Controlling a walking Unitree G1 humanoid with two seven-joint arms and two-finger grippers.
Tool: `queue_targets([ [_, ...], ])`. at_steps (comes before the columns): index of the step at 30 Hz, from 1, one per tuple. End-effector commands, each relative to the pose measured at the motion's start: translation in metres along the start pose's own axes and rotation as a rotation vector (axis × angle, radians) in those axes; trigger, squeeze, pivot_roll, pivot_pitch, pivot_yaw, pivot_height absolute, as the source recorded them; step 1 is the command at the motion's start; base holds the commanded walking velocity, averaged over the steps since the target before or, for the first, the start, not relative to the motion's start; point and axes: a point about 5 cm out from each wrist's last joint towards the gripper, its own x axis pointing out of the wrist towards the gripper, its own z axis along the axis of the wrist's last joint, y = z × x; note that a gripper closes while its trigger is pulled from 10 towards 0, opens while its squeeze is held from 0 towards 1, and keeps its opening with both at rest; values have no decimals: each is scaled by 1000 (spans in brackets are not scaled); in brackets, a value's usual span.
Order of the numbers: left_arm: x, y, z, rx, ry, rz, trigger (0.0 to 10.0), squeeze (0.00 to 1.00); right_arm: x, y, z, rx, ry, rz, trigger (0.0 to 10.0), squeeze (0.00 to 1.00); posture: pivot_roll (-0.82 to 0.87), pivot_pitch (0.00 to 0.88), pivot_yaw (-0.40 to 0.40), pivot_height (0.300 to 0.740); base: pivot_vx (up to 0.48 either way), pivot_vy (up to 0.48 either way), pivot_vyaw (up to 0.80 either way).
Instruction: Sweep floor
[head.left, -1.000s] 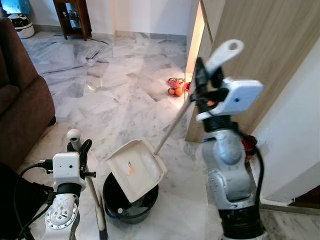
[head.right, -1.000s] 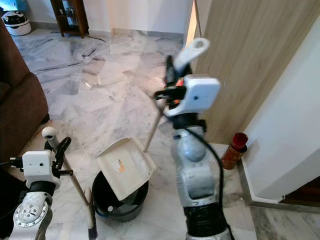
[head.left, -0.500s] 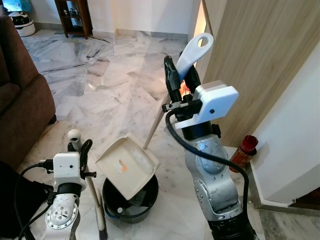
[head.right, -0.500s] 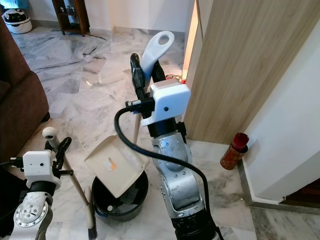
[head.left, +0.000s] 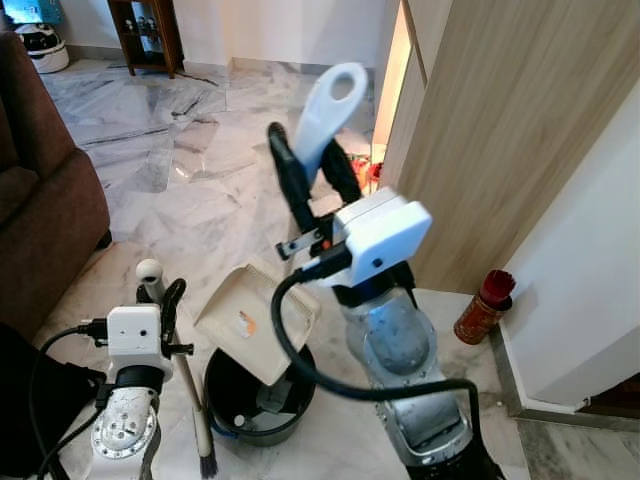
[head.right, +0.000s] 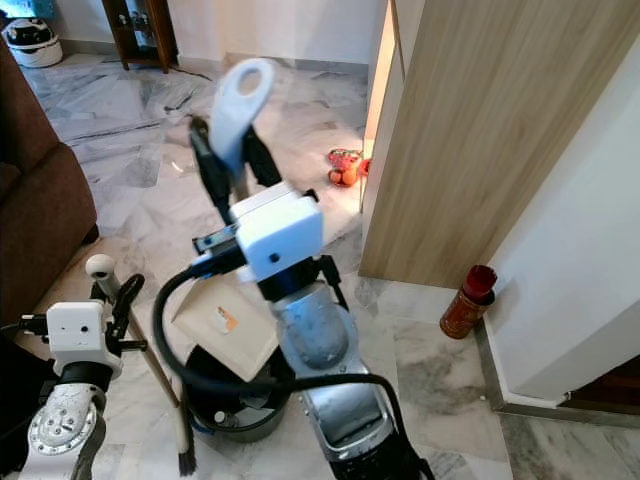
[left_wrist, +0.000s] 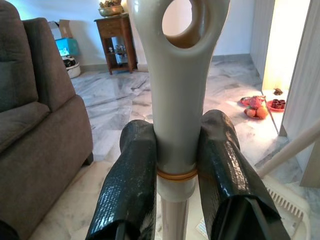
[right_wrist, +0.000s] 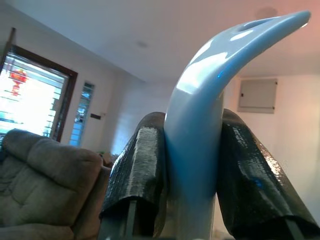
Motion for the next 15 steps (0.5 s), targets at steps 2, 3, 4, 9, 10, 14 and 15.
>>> queue_targets([
  [2,2,0,10,19,-60,-10,10000,0,3,5,24,-31,-138,44,10000,0,153,85,-35,740,0,0,0],
  [3,2,0,10,19,-61,-10,10000,0,3,6,24,-33,-139,51,10000,0,153,85,-35,740,0,0,0],
  [4,2,0,10,18,-61,-10,10000,0,3,7,24,-36,-140,59,10000,0,153,85,-35,740,0,0,0],
  [9,3,-1,10,17,-63,-10,10000,0,2,10,26,-78,-157,101,10000,0,154,83,-36,740,0,0,0],
  [10,4,-1,10,16,-63,-10,10000,0,2,11,26,-84,-160,110,10000,0,152,82,-37,740,0,0,0],
  [14,4,-1,10,16,-65,-9,10000,0,1,13,26,-81,-161,115,10000,0,153,81,-37,740,0,0,0],
  [15,4,-1,11,15,-66,-8,10000,0,2,13,27,-87,-165,121,10000,0,153,81,-37,740,0,0,0],
])
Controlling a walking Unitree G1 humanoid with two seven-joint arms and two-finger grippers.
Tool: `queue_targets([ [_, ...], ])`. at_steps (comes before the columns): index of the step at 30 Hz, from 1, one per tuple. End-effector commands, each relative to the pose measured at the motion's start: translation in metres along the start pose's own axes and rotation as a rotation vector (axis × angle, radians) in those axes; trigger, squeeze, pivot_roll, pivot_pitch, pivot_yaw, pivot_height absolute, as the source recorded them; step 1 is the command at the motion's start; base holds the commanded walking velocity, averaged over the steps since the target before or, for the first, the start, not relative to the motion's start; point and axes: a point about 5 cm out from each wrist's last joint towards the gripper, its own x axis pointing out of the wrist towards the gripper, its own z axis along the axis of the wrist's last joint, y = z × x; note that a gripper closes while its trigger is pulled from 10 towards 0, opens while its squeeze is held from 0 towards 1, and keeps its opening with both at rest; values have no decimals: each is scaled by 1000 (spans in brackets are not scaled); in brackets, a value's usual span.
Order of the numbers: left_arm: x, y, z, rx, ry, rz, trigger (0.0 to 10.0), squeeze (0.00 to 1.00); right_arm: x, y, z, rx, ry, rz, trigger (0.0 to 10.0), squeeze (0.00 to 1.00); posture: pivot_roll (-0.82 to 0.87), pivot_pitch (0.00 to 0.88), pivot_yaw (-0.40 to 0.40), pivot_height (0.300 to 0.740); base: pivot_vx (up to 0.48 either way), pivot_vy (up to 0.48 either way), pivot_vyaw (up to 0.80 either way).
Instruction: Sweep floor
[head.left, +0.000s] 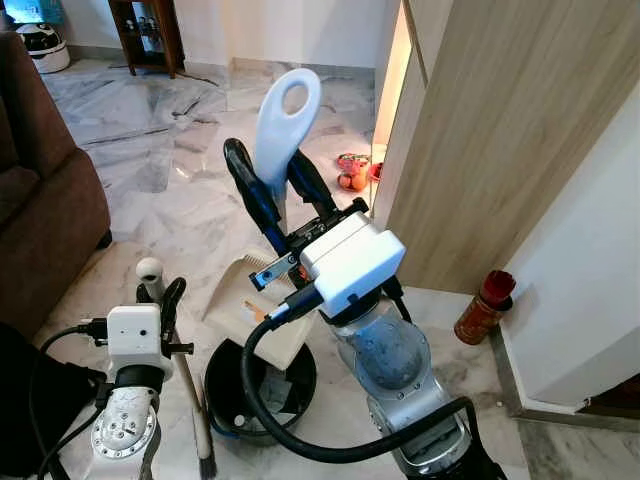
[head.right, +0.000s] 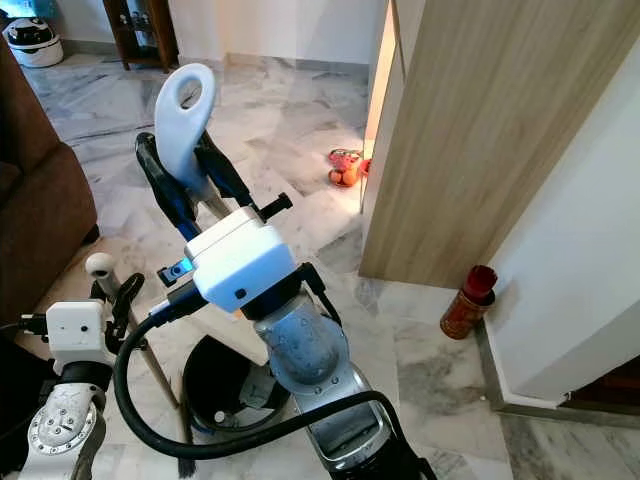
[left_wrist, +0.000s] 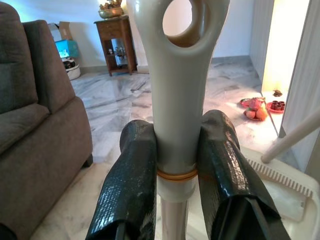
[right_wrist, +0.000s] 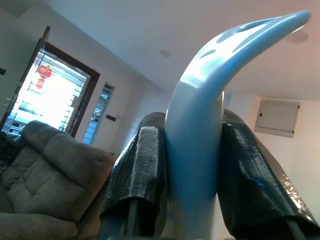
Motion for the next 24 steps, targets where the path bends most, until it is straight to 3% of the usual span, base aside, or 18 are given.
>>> queue_targets([
  [1,4,-1,9,16,-53,-7,10000,0,5,0,22,-22,-128,16,10000,0,153,81,-38,740,0,0,0],
  [24,4,-2,9,10,-57,-9,10000,0,3,3,20,-56,-125,50,10000,0,153,82,-41,740,0,0,0],
])
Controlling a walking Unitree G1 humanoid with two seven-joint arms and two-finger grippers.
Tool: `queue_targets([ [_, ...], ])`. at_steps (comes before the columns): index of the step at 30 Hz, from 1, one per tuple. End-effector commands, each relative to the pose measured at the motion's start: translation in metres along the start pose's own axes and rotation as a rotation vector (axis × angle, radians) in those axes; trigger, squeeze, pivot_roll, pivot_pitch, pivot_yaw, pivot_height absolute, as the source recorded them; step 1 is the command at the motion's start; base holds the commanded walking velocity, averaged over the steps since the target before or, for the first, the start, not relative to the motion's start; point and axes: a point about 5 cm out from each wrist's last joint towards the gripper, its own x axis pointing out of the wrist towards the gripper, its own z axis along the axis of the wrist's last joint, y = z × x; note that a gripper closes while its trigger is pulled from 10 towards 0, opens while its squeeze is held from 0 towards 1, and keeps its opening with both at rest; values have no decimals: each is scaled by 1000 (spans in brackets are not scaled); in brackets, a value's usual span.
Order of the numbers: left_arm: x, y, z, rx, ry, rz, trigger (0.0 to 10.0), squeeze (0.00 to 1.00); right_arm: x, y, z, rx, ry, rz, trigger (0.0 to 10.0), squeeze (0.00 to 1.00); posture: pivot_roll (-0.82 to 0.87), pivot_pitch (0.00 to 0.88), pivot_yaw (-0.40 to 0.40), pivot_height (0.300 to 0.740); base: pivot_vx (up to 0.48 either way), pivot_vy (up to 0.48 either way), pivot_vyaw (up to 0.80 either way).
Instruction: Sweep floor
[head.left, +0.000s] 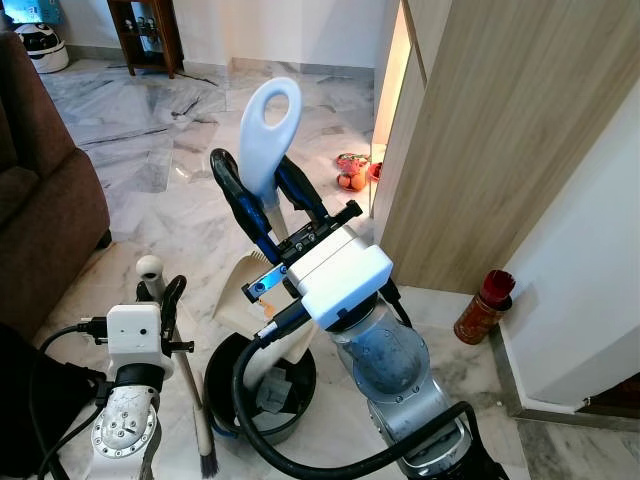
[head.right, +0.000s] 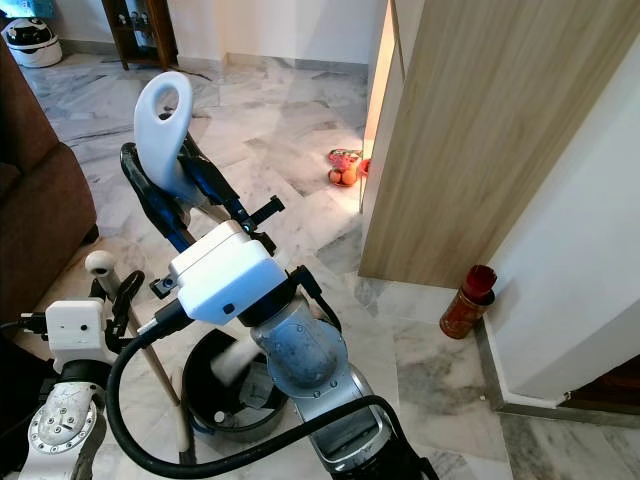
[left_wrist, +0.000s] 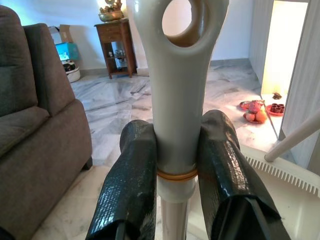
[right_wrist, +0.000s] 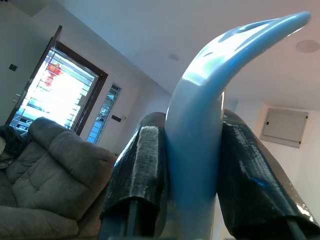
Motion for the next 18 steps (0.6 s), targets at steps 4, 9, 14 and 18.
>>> queue_targets([
  [4,4,-3,8,10,-51,-11,10000,0,4,-2,18,-36,-107,0,10000,0,152,82,-41,740,0,0,0],
  [9,4,-3,8,10,-50,-13,10000,0,4,-4,16,-59,-93,-15,10000,0,151,83,-42,740,0,0,0],
  [14,4,-4,8,7,-49,-17,10000,0,0,-25,1,-84,-25,-120,10000,0,149,82,-41,740,0,0,0],
  [18,4,-5,8,6,-47,-20,10000,0,-9,-57,-15,-217,54,-203,10000,0,147,82,-41,740,0,0,0],
])
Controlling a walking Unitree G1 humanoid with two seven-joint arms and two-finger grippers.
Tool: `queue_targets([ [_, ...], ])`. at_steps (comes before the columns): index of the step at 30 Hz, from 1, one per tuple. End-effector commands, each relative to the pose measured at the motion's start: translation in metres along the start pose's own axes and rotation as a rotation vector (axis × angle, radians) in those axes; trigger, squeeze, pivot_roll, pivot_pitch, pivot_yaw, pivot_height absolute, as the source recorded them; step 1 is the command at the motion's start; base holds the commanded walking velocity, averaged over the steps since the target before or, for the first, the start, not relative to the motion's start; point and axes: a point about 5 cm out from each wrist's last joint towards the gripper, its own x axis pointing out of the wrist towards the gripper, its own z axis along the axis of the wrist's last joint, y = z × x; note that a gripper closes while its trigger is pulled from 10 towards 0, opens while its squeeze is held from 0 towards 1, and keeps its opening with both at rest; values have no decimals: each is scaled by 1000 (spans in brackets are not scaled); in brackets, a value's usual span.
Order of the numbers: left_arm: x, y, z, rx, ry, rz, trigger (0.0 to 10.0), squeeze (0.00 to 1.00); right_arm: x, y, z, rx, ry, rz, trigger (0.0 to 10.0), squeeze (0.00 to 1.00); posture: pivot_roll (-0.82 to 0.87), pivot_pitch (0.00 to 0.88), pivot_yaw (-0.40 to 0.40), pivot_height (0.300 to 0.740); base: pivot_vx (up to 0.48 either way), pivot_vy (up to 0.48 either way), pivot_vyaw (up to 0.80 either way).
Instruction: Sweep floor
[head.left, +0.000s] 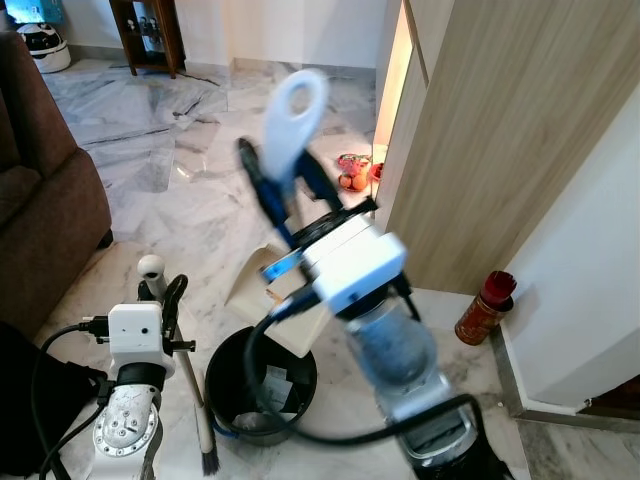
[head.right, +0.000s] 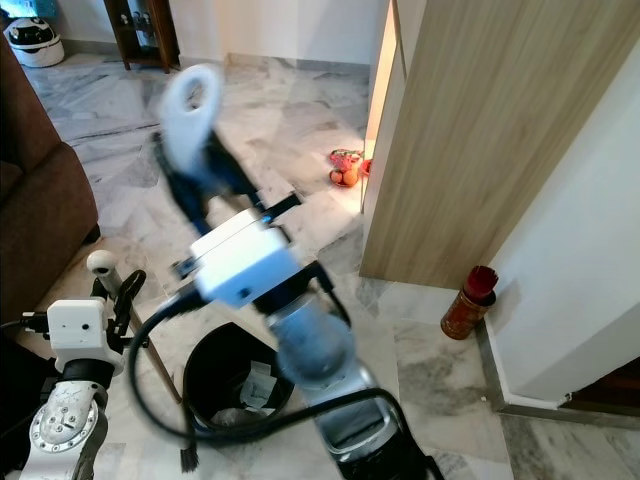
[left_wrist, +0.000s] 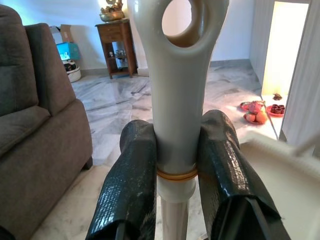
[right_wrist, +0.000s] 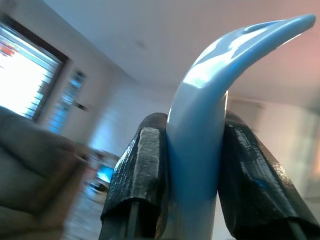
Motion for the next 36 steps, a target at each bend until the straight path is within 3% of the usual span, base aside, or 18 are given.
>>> queue_targets([
  [1,3,-3,7,11,-44,-16,10000,0,1,-26,-3,-102,-7,-81,10000,0,147,82,-41,740,0,0,0],
  [2,3,-3,7,11,-43,-16,10000,0,-2,-37,-9,-130,19,-118,10000,0,145,82,-41,740,0,0,0],
  [7,3,-3,7,11,-41,-18,10000,0,-12,-60,-23,-189,83,-202,10000,0,145,84,-41,740,0,0,0],
  [14,2,-3,6,10,-36,-24,10000,0,-36,-75,-49,-207,221,-277,10000,0,143,85,-40,740,0,0,0],
  [21,0,-5,5,4,-29,-34,10000,0,-72,-91,-82,-150,409,-410,10000,0,141,80,-38,740,0,0,0],
  [26,-2,-6,4,0,-25,-41,10000,0,-87,-95,-93,-173,476,-417,10000,0,134,72,-34,740,0,0,0],
  [36,-4,-6,0,-9,-9,-48,10000,0,-126,-110,-117,-43,623,-555,10000,0,117,60,-41,740,0,0,0],
])
